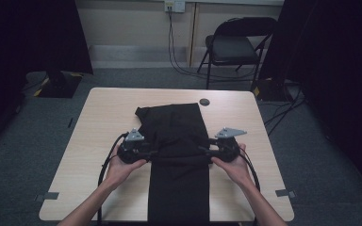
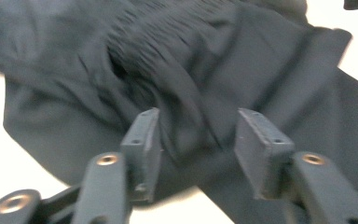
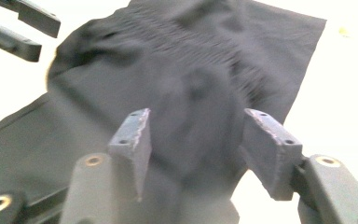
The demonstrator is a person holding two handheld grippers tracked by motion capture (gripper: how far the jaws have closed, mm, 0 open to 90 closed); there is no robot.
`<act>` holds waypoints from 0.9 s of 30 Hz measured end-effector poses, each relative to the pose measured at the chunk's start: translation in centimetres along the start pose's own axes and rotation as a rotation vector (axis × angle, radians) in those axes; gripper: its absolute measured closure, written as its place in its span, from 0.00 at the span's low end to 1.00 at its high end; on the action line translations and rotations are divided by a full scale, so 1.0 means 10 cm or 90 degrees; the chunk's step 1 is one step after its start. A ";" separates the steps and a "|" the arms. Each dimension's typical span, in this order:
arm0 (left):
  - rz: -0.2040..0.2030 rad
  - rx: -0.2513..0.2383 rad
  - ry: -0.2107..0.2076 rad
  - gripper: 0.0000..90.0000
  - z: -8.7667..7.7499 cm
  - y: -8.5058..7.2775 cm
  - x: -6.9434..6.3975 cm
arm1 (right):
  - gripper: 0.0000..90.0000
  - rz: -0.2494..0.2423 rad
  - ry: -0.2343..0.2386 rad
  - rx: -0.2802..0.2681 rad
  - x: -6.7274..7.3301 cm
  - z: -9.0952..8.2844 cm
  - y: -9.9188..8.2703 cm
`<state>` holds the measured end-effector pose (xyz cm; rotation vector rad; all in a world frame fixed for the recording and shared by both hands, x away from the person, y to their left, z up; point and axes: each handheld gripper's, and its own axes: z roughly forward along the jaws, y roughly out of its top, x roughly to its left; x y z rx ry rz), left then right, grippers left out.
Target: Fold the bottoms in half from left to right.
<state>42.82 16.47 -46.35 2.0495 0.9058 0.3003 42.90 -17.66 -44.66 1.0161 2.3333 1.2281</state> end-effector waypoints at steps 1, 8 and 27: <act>-0.019 0.005 -0.010 0.51 0.07 0.03 0.04 | 0.42 0.004 -0.006 0.007 -0.05 0.09 0.04; -0.050 0.026 0.010 0.44 0.50 0.08 0.13 | 0.40 0.048 0.006 0.051 -0.29 0.60 0.13; 0.031 -0.110 0.003 0.88 -0.23 0.81 -0.10 | 0.90 0.027 -0.014 -0.066 -0.17 0.03 0.69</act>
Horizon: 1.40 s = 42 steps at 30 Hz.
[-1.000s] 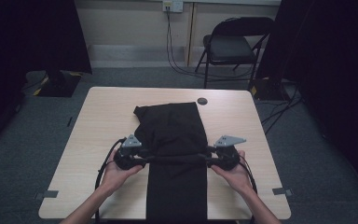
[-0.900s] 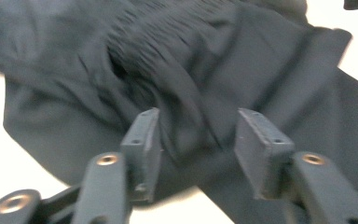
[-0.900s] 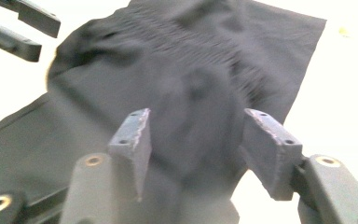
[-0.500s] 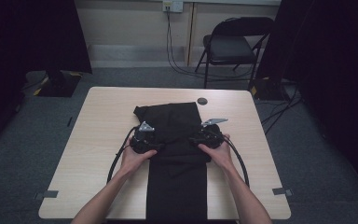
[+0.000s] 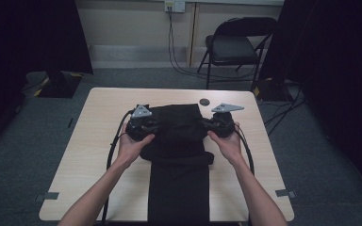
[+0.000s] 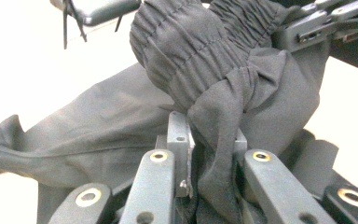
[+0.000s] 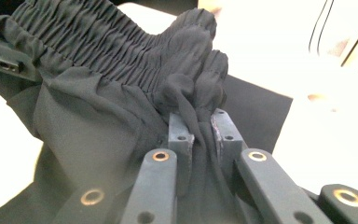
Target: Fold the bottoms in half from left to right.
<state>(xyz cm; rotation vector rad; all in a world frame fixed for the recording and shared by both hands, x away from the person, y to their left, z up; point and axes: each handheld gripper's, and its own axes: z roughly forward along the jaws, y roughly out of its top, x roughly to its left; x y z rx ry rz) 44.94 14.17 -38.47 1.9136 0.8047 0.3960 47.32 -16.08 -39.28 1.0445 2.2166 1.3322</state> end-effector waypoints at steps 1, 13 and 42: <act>0.006 -0.007 -0.004 0.88 -0.05 0.04 -0.03 | 0.90 -0.011 -0.002 -0.010 0.03 -0.09 0.06; 0.035 0.051 -0.076 0.87 -0.38 -0.48 -0.58 | 0.90 -0.053 0.040 0.002 0.53 -0.72 -0.30; -0.007 0.162 -0.069 0.72 0.03 -1.05 -0.38 | 0.66 -0.002 0.041 0.140 0.41 -0.07 -1.18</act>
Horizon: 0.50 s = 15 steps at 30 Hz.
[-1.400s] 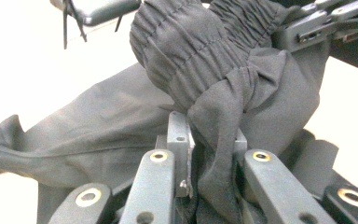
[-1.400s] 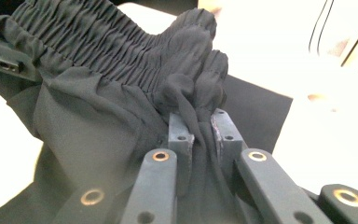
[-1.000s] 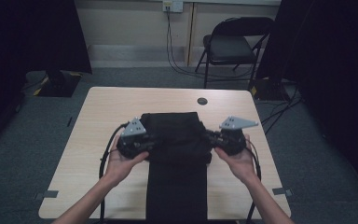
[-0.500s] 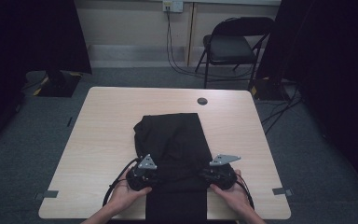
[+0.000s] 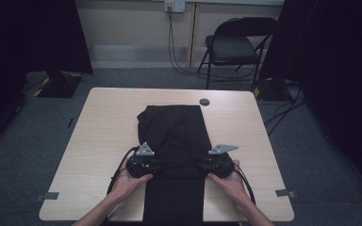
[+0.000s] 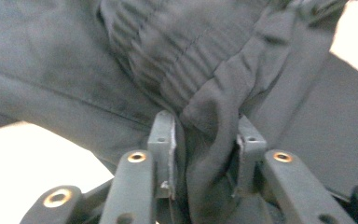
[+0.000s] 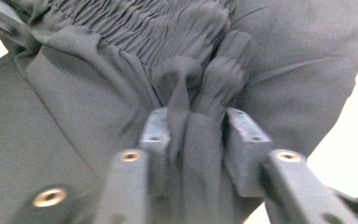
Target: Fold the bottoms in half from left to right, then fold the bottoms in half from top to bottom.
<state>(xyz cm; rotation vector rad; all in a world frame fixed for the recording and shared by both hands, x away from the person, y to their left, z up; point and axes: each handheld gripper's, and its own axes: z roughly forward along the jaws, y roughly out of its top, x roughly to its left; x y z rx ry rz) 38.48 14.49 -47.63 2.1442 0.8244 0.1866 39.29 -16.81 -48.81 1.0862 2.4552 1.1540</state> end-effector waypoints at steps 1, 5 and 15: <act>0.004 -0.018 -0.010 0.70 -0.10 0.04 0.00 | 0.62 0.000 0.000 0.000 0.00 -0.03 0.01; -0.013 -0.075 0.034 0.66 -0.35 0.08 0.14 | 0.55 0.007 -0.001 -0.049 -0.04 -0.25 0.10; -0.063 0.010 0.104 0.62 0.06 0.14 0.50 | 0.51 0.045 -0.094 -0.041 -0.43 -0.08 0.21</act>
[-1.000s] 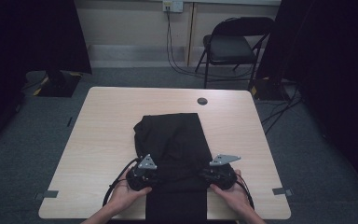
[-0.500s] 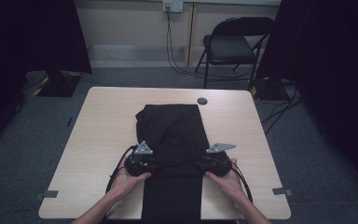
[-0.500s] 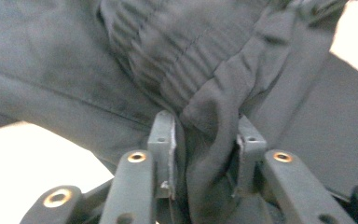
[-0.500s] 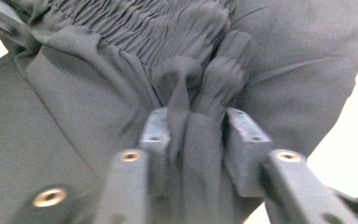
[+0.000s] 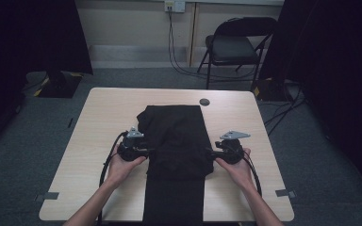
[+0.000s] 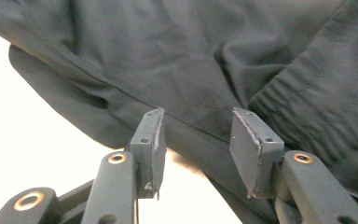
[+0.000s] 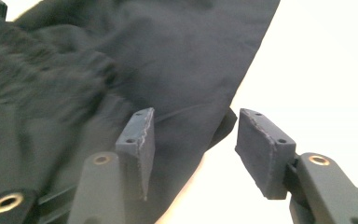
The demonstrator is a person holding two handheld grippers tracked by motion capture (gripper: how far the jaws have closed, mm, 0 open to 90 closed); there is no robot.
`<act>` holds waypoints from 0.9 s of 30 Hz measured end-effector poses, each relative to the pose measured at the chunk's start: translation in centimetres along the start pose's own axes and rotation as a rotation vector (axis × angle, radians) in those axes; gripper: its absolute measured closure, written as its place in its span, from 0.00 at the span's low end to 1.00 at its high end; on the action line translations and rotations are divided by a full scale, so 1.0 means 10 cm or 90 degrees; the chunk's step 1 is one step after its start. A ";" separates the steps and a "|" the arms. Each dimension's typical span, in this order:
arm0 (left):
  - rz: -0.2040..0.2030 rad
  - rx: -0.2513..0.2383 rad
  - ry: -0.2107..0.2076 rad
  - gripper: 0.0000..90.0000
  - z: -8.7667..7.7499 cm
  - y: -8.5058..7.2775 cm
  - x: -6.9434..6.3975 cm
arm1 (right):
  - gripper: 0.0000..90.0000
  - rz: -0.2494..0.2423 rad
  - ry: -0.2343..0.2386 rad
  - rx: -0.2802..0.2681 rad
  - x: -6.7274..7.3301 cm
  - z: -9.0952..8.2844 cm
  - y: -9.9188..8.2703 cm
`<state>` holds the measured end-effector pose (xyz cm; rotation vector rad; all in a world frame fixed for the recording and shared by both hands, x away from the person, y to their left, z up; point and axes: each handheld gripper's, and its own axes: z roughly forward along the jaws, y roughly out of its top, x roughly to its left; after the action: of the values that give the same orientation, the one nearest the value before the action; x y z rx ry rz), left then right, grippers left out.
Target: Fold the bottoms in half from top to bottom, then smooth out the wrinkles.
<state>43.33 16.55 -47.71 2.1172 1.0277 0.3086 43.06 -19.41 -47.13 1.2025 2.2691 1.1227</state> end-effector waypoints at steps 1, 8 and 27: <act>0.005 0.004 0.002 0.61 0.03 -0.01 0.00 | 0.50 0.004 0.006 0.007 -0.02 0.06 0.00; 0.018 -0.014 -0.019 0.54 0.08 -0.02 -0.07 | 0.48 -0.015 0.022 0.017 0.11 0.22 0.00; 0.087 -0.054 -0.133 0.44 -0.45 -0.24 -0.59 | 0.42 -0.099 0.178 0.009 0.69 -0.59 -0.43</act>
<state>35.89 15.46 -45.72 2.0966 0.7386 0.1887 33.09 -18.11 -46.23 0.9012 2.5284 1.2828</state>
